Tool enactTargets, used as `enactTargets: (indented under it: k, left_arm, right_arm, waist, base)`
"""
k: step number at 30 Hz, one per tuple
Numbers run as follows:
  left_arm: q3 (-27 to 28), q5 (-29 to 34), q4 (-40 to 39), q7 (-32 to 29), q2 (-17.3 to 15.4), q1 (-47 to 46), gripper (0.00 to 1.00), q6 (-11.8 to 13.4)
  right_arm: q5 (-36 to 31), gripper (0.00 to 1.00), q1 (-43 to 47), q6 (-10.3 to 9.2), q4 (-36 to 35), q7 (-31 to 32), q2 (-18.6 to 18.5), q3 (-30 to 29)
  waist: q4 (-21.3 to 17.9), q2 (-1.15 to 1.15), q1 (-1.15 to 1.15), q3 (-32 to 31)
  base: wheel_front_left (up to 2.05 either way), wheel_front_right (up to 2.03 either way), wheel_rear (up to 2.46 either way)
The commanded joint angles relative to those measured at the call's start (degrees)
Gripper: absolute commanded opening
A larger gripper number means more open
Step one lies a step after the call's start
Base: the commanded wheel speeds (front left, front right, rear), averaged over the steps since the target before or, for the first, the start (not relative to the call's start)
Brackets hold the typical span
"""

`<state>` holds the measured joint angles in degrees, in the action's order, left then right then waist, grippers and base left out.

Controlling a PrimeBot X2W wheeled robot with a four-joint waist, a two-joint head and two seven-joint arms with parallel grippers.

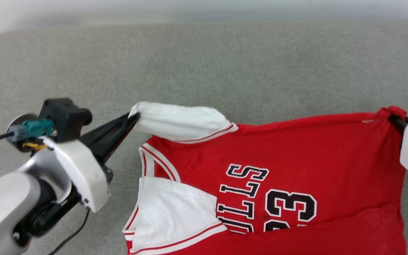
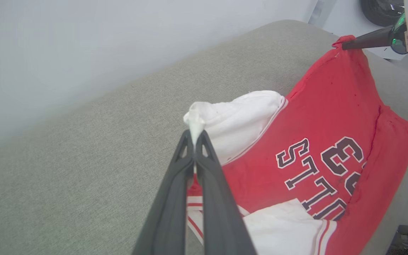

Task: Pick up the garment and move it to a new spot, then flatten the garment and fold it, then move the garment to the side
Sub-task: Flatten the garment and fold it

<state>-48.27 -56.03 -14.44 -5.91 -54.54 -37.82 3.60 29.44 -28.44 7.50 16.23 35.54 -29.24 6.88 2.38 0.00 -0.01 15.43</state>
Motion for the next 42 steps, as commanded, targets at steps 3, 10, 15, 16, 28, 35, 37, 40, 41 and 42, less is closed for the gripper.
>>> enactTargets:
  k: [3,10,15,16,28,35,37,40,41,42]
  left_arm:
    - [0.5,-1.4,-1.1,1.4,-1.6,3.3,0.0,1.5]
    - [-0.2,-4.2,-4.2,4.3,-5.0,11.4,0.0,4.3]
    - [-2.7,-5.7,-4.9,4.8,-6.9,17.2,0.0,4.6]
    - [-3.4,-5.5,-4.8,4.6,-7.2,18.1,0.0,4.4]
    - [-11.8,-1.2,2.4,-1.1,-3.1,20.5,0.0,0.5]
    - [-14.5,2.7,8.0,-2.0,0.7,18.6,0.0,-1.2]
    - [-14.9,3.1,9.2,-1.7,1.6,18.4,0.0,-1.6]
    - [-15.4,3.7,10.5,-1.3,2.7,18.3,0.19,-1.8]
    - [-15.3,3.9,10.9,-1.1,3.0,18.3,0.56,-1.8]
    - [-15.3,4.0,11.3,-0.6,3.4,18.3,1.0,-1.7]
  right_arm:
    - [1.0,0.0,4.0,-0.02,-2.8,-0.9,-0.2,-1.6]
    - [1.4,0.0,15.0,-0.02,-10.2,-1.6,1.2,-5.2]
    - [1.0,0.0,22.1,-0.02,-13.6,-1.1,1.7,-5.6]
    - [0.9,0.0,23.3,-0.02,-14.0,-0.9,1.5,-5.5]
    - [0.4,0.0,29.7,-0.02,-13.3,0.0,-2.6,-0.8]
    - [-1.0,0.0,27.6,-0.02,-11.3,-1.5,-4.0,4.1]
    - [-1.2,0.0,27.2,-0.02,-10.6,-1.7,-4.2,5.5]
    - [-1.4,0.0,26.9,-0.02,-9.3,-1.7,-4.4,7.2]
    - [-1.4,0.22,26.8,-0.02,-9.0,-2.0,-4.5,7.7]
    - [-1.2,1.0,26.7,-0.02,-8.6,-2.1,-4.2,8.1]
  waist:
    - [-0.9,0.0,0.01,-3.3]
    - [-1.0,0.0,0.01,-5.6]
    - [-1.2,0.0,0.01,-6.2]
    - [-1.2,0.0,0.01,-6.3]
    - [-1.5,0.0,0.01,-5.9]
    - [-1.6,0.0,0.01,-5.1]
    - [-1.6,0.0,0.01,-4.9]
    - [-1.5,0.0,0.01,-4.9]
    - [-1.5,0.0,0.01,-5.0]
    - [-1.5,0.0,0.01,-5.3]
  base:
    - [0.0,0.0,0.0]
    - [0.0,0.0,0.0]
    - [0.0,0.0,0.0]
    - [0.0,0.0,0.0]
    - [0.0,0.0,0.0]
    - [0.0,0.0,0.0]
    - [0.0,0.0,0.0]
    - [0.0,0.0,0.0]
    - [0.0,0.0,0.0]
    - [0.0,0.0,0.0]
